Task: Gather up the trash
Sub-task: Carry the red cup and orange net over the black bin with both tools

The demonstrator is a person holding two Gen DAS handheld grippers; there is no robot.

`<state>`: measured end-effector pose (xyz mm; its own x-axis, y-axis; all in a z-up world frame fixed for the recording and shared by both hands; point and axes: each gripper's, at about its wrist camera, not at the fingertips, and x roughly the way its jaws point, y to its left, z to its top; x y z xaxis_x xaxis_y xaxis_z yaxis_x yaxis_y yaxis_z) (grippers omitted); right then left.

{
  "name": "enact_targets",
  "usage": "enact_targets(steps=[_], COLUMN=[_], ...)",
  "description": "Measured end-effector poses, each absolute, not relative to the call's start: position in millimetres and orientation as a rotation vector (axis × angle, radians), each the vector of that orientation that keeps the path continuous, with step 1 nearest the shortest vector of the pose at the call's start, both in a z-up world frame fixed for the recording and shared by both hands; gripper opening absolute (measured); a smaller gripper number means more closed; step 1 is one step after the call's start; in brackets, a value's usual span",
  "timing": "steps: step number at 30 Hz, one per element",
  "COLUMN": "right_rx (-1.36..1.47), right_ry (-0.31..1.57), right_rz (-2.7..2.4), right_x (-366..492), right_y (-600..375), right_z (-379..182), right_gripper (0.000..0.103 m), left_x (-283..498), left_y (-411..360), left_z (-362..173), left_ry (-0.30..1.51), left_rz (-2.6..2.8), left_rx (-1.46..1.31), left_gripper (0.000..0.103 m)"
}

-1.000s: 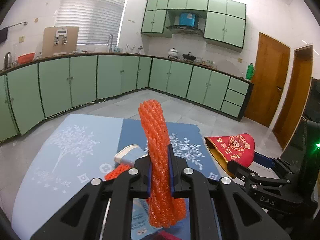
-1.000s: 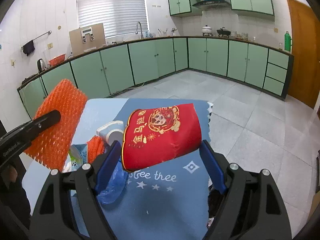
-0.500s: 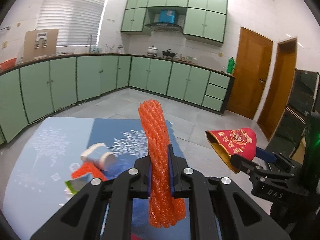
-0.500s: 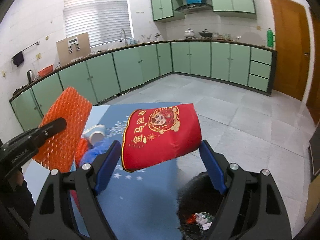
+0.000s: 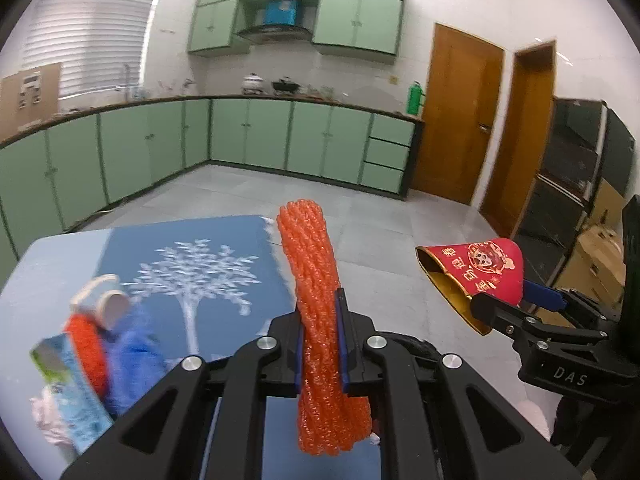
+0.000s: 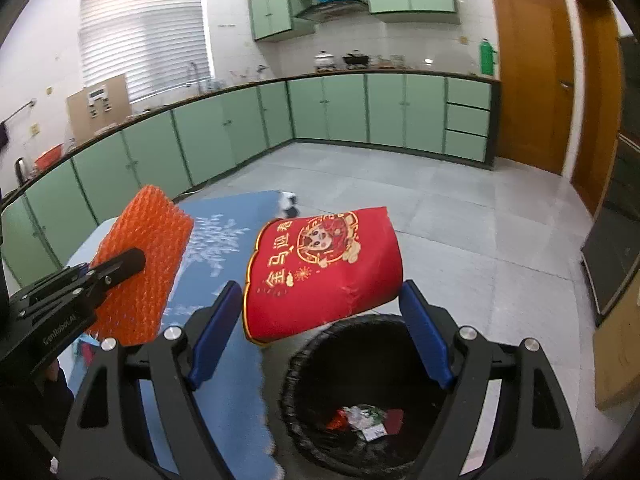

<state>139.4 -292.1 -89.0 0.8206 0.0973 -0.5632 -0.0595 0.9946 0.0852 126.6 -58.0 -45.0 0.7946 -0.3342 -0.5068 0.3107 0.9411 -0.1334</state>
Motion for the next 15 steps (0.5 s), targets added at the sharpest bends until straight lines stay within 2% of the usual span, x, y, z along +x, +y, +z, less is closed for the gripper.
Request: enact_targets(steps=[15], right_rx=[0.09], right_ry=[0.664], right_rz=[-0.045], right_x=[139.0], right_y=[-348.9], right_z=[-134.8], right_gripper=[0.078], left_x=[147.0], left_y=[-139.5], left_z=[-78.6], left_ry=[0.611], left_rz=[-0.477], left_rx=[0.018], left_gripper=[0.012])
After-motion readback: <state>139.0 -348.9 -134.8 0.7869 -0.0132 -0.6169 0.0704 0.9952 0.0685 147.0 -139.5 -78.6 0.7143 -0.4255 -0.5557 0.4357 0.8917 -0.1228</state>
